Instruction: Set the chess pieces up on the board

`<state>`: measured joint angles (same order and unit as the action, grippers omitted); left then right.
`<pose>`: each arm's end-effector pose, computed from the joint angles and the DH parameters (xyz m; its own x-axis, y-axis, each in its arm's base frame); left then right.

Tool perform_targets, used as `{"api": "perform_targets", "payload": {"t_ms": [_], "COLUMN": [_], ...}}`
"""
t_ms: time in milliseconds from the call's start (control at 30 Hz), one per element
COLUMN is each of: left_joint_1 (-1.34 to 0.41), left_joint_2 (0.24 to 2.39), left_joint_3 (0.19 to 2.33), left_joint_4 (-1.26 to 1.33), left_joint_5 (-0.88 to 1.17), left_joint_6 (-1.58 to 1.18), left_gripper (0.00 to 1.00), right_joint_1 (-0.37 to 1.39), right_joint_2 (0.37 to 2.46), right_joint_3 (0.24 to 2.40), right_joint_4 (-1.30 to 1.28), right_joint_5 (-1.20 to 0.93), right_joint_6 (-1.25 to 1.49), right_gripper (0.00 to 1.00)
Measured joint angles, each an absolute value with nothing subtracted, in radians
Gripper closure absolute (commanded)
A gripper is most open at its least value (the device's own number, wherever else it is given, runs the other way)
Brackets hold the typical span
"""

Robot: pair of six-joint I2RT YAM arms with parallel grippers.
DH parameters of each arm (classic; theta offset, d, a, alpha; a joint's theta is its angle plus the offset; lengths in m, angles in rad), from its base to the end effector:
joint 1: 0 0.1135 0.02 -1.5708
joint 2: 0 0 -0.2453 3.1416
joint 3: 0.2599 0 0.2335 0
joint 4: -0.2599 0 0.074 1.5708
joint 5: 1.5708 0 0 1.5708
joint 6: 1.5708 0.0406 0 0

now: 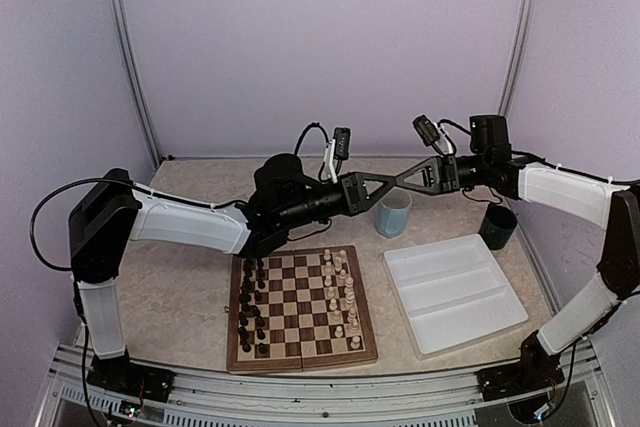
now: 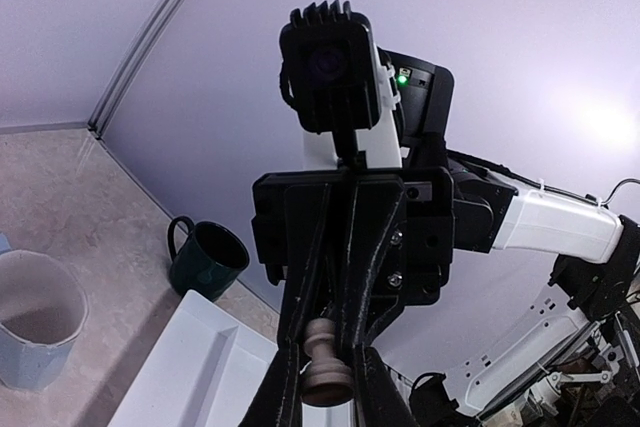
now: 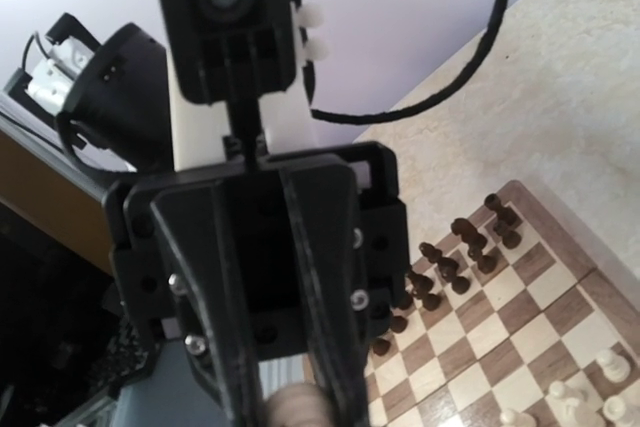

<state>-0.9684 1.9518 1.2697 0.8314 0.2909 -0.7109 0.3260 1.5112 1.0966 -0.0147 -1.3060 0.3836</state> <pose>0.2374 -0.3657 0.2623 -0.5561 -0.2946 -0.7772 0.7749 0.1543 -0.6129 0.2840 0.1374 0.2872 -0.7082 -0.1360 -0.6928 -0.7011 0.0192 0.7128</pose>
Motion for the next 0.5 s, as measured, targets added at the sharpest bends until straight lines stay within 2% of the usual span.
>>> {"api": "perform_targets", "payload": {"t_ms": [100,267,500], "left_joint_1": [-0.968,-0.967,-0.940], "left_joint_2": [1.952,1.944,1.763], "left_joint_3": [1.270,1.269,1.264], "left_joint_4": [0.830,0.790,0.463], "left_joint_5": [0.292,0.272,0.178], "left_joint_6": [-0.709,-0.675,-0.502], "left_gripper": [0.75,0.56,0.45], "right_joint_1": [0.326,0.327,0.358], "right_joint_2": [1.511,1.511,1.491], "right_joint_3": [1.102,1.174,1.325], "right_joint_4": [-0.032,-0.172,-0.429], "right_joint_5": [-1.305,-1.269,-1.070], "right_joint_6": [0.355,0.221,-0.125], "right_gripper": [1.00,1.00,1.00]}}
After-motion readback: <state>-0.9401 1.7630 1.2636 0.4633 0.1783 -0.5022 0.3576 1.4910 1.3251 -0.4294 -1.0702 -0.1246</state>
